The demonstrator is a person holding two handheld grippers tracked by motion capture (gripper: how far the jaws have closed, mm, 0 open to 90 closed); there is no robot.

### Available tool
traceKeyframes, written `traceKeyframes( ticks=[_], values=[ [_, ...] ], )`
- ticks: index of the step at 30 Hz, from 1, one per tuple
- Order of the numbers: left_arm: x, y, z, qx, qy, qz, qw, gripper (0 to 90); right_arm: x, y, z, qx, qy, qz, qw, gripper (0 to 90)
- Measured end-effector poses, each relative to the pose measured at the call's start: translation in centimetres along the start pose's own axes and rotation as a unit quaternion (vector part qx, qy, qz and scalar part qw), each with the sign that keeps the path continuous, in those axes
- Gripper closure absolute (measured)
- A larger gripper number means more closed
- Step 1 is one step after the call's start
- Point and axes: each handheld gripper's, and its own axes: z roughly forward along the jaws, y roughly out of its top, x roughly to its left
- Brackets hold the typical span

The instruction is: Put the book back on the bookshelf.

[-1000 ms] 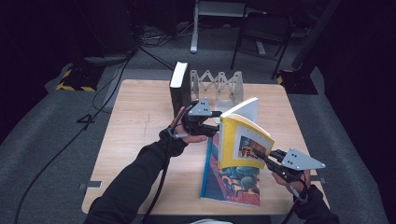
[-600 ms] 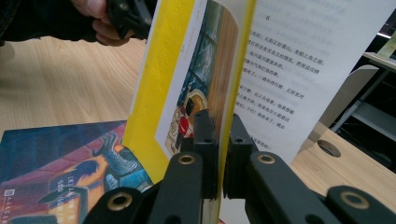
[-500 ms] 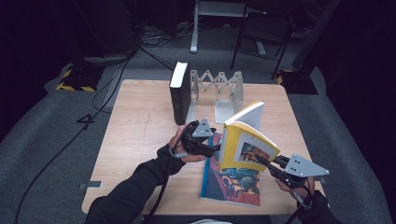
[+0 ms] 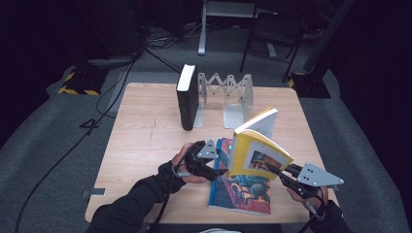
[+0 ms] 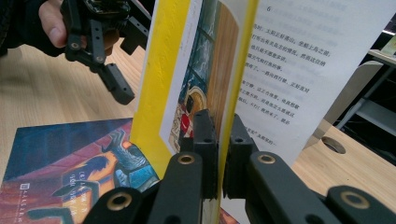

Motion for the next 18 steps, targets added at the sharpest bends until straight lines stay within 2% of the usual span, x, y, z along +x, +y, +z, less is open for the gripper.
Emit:
traceKeyframes(
  ticks=[6,9,14,15,18],
  values=[
    [-1.1,-0.1,1.3,-0.002,-0.032,-0.003,0.9995,29.6,0.2,-0.1,-0.1,0.001,-0.002,0.001,1.0000,85.8],
    [-1.4,0.0,2.2,-0.004,-0.039,-0.004,0.9992,29.4,0.3,-0.1,-0.2,0.001,-0.001,0.000,1.0000,85.7],
    [-1.7,0.3,3.3,-0.019,-0.031,-0.016,0.9992,30.1,0.3,-0.2,-0.3,0.002,0.000,-0.001,1.0000,85.4],
    [-1.7,0.2,3.4,-0.025,-0.032,-0.025,0.9988,31.4,0.4,-0.2,-0.3,0.001,-0.001,-0.001,1.0000,85.4],
    [-1.5,0.3,3.7,-0.030,-0.033,-0.026,0.9986,34.0,0.4,-0.3,-0.2,0.002,-0.001,0.002,1.0000,85.2]
  ],
)
